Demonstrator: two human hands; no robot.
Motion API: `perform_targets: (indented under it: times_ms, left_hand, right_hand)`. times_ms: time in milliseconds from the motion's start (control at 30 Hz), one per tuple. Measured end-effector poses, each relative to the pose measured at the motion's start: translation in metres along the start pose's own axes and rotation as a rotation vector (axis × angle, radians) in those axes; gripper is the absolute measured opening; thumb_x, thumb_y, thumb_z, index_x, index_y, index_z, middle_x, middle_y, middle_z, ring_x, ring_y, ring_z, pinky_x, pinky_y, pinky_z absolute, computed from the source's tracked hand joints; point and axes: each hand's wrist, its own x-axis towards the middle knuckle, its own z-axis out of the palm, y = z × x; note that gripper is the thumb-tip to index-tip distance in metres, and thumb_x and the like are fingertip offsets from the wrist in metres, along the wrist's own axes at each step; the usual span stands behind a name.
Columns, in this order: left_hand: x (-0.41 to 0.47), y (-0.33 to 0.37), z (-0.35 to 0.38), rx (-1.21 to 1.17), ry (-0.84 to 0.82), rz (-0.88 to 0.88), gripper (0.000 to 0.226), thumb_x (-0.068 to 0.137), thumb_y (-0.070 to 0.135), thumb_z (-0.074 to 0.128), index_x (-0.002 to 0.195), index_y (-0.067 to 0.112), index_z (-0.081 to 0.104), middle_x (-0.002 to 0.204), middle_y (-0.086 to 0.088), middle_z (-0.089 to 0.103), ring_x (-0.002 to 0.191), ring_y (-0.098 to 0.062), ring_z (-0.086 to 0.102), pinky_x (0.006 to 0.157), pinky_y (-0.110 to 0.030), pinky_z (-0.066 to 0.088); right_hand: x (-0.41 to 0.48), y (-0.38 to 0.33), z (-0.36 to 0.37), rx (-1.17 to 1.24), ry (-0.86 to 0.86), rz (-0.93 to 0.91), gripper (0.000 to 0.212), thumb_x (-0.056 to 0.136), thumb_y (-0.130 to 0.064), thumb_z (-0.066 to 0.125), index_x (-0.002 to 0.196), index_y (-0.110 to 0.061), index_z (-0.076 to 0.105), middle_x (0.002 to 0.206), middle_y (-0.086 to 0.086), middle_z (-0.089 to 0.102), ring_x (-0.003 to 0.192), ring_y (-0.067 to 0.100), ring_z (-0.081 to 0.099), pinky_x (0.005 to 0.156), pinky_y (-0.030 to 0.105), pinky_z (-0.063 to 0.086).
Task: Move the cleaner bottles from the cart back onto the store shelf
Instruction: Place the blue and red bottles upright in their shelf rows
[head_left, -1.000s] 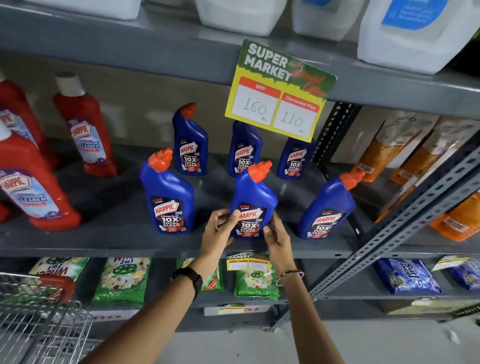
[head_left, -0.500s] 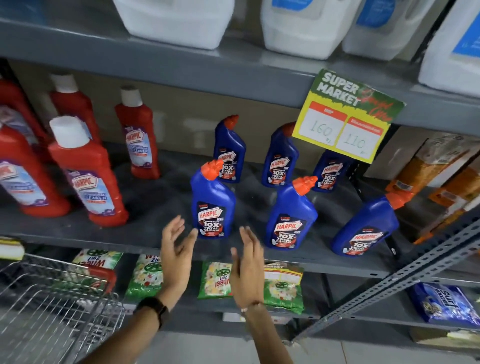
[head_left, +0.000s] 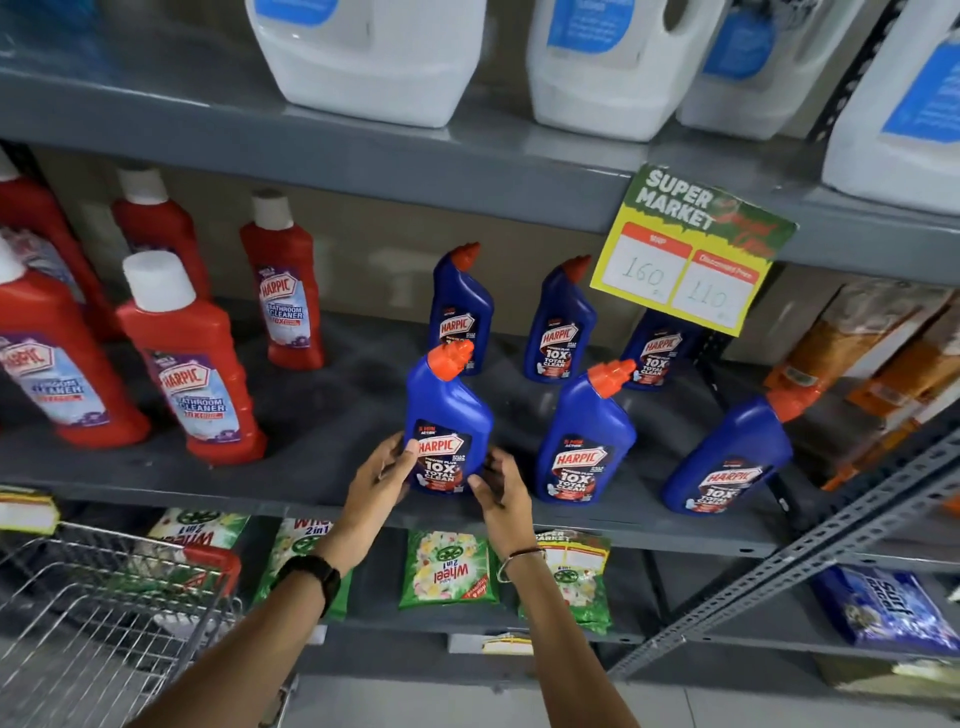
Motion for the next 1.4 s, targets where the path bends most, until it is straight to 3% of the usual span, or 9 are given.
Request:
perform_targets:
  times_ms: [333,467,733,867,967,1133,1233,1333,1400]
  left_hand:
    - [-0.001,-0.004,0.004,-0.033,0.026,0.002,0.026,0.089,0.033,0.050,0.114,0.026,0.052,0.103,0.008,0.063,0.100,-0.009,0.059,0.096,-0.036,0.045]
    - [0.000,-0.005,0.003,-0.010,0.039,0.016,0.028,0.088,0.035,0.050,0.115,0.027,0.052,0.103,0.009,0.063,0.101,-0.009,0.058,0.096,-0.036,0.045]
    - [0.001,-0.004,0.000,-0.017,0.013,0.042,0.015,0.088,0.033,0.051,0.102,0.040,0.055,0.105,0.013,0.062,0.110,-0.015,0.057,0.088,-0.028,0.048]
    - [-0.011,-0.002,-0.010,-0.132,0.041,0.098,0.065,0.078,0.035,0.066,0.134,0.036,0.033,0.132,0.006,0.043,0.114,-0.007,0.052,0.097,-0.034,0.043]
    - [-0.026,-0.005,-0.043,-0.122,0.163,0.218,0.072,0.063,0.048,0.071,0.128,0.039,0.040,0.129,0.006,0.050,0.111,-0.003,0.057,0.095,-0.026,0.047]
    - [-0.031,-0.004,-0.130,-0.014,0.575,0.448,0.038,0.083,0.015,0.062,0.109,0.040,0.050,0.113,0.008,0.060,0.102,-0.006,0.058,0.088,-0.014,0.049]
    - [-0.010,0.002,-0.179,-0.024,0.632,0.341,0.040,0.089,0.012,0.053,0.127,0.021,0.044,0.132,-0.014,0.050,0.118,-0.018,0.050,0.097,-0.024,0.044]
    - [0.010,0.009,-0.217,0.084,0.452,0.196,0.046,0.091,0.027,0.049,0.135,0.021,0.038,0.141,-0.010,0.043,0.130,-0.021,0.040,0.109,-0.036,0.032]
    - [0.018,0.012,-0.229,0.155,0.335,0.129,0.059,0.080,0.054,0.052,0.132,0.027,0.044,0.139,-0.005,0.048,0.130,-0.018,0.042,0.110,-0.039,0.033]
  right_hand:
    - [-0.002,0.006,0.001,0.056,0.051,0.000,0.046,0.088,-0.003,0.054,0.131,-0.008,0.041,0.127,0.013,0.055,0.111,0.016,0.054,0.084,0.002,0.044]
    - [-0.001,0.008,0.003,0.035,0.056,-0.008,0.046,0.087,-0.009,0.057,0.131,-0.010,0.044,0.131,0.013,0.055,0.116,0.016,0.053,0.097,0.025,0.046]
    - [-0.007,0.005,0.008,0.040,0.121,-0.007,0.042,0.087,-0.011,0.058,0.129,-0.013,0.049,0.130,0.011,0.058,0.115,0.015,0.054,0.101,0.034,0.047]
    - [-0.026,0.002,0.020,0.124,0.306,-0.041,0.039,0.086,-0.005,0.058,0.123,-0.015,0.051,0.125,0.005,0.059,0.111,0.009,0.057,0.097,0.026,0.049]
    - [-0.060,0.000,0.055,0.138,0.426,-0.055,0.028,0.087,-0.012,0.057,0.106,-0.032,0.056,0.106,-0.015,0.065,0.098,0.004,0.061,0.089,0.034,0.052]
    - [-0.062,-0.042,0.142,0.129,0.074,-0.164,0.030,0.084,-0.010,0.053,0.104,-0.032,0.053,0.097,-0.016,0.064,0.084,-0.001,0.059,0.073,0.005,0.043]
    - [-0.028,-0.066,0.191,0.028,-0.223,-0.128,0.045,0.085,-0.027,0.058,0.125,-0.029,0.038,0.130,0.005,0.050,0.114,0.013,0.052,0.096,0.020,0.043]
    - [0.002,-0.065,0.229,-0.087,-0.267,-0.082,0.093,0.067,-0.068,0.054,0.134,-0.008,0.036,0.140,0.017,0.045,0.128,0.030,0.044,0.108,0.046,0.037]
    - [0.010,-0.070,0.237,-0.147,-0.281,-0.071,0.081,0.068,-0.055,0.055,0.129,-0.003,0.042,0.130,0.020,0.055,0.119,0.032,0.052,0.102,0.049,0.042]
